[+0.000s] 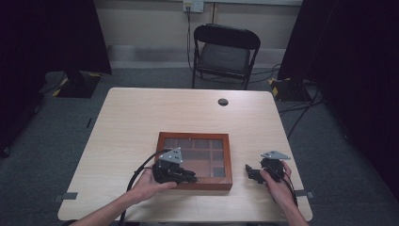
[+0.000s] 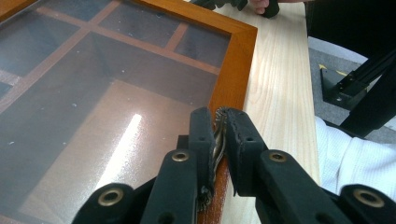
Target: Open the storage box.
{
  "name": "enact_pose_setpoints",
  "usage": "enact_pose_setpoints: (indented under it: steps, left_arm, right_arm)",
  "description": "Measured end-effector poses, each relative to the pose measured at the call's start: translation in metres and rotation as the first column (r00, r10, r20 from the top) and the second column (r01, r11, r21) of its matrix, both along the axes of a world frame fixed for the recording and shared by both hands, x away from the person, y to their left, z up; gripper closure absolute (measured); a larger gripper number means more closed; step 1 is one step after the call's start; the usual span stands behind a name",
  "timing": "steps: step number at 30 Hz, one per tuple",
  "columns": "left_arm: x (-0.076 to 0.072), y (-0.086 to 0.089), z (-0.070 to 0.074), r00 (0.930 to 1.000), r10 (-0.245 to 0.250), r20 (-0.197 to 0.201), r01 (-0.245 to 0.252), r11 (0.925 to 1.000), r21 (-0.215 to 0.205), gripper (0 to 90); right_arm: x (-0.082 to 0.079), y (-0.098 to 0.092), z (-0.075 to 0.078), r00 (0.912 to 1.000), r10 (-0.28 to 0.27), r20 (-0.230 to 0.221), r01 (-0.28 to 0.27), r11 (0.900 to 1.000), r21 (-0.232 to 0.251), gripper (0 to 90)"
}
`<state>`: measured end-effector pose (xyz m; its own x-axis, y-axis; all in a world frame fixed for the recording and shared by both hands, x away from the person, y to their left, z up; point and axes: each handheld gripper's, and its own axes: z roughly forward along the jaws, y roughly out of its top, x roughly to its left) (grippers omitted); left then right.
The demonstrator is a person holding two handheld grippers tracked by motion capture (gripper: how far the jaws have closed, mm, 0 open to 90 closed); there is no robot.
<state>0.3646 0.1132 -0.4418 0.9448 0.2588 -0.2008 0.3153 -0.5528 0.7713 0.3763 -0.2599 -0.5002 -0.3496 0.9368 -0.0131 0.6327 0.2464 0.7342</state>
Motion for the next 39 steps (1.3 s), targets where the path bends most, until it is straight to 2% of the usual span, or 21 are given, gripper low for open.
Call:
enact_pose_setpoints:
  steps: [3,6,9,18,21,23,29,31,39]
  left_arm:
    - [0.001,0.0,0.003,1.0,-0.001,-0.005,0.001,1.0,0.003,81.1]
    - [0.002,0.001,0.005,0.9999,0.001,-0.012,-0.001,0.9999,-0.013,81.2]
    - [0.004,0.004,0.013,0.9998,0.003,-0.021,-0.004,0.9988,-0.049,81.1]
    - [0.005,0.004,0.017,0.9995,0.008,-0.03,-0.009,0.9992,-0.038,81.1]
    - [0.005,0.004,0.02,0.9996,0.008,-0.027,-0.01,0.9991,-0.042,81.1]
    - [0.006,0.005,0.023,0.9995,0.012,-0.03,-0.014,0.998,-0.062,81.1]
    - [0.007,0.005,0.029,0.999,0.028,-0.035,-0.03,0.9979,-0.058,80.9]
    - [0.006,0.004,0.031,0.9993,0.029,-0.025,-0.03,0.9987,-0.041,80.9]
    - [0.008,0.004,0.033,0.9992,0.023,-0.034,-0.024,0.999,-0.038,80.9]
  right_arm:
    - [0.0,0.0,0.0,1.0,0.0,0.0,0.0,1.0,0.0,12.6]
    - [0.0,0.0,0.0,1.0,0.0,0.0,0.0,1.0,0.0,12.6]
    - [0.0,0.0,0.0,1.0,0.0,0.0,0.0,1.0,0.0,12.6]
    - [0.0,0.0,0.0,1.0,0.0,0.0,0.0,1.0,0.0,12.6]
    - [0.0,0.0,0.0,1.0,0.0,0.0,0.0,1.0,0.0,12.6]
    - [0.0,0.0,0.0,1.0,0.0,-0.001,0.0,1.0,0.001,12.6]
    - [0.0,0.0,0.0,1.0,0.001,-0.001,-0.001,1.0,0.0,12.6]
    - [0.0,0.0,0.0,1.0,0.001,-0.001,-0.001,1.0,0.0,12.6]
    - [0.0,0.0,0.0,1.0,0.001,-0.001,-0.001,1.0,0.001,12.6]
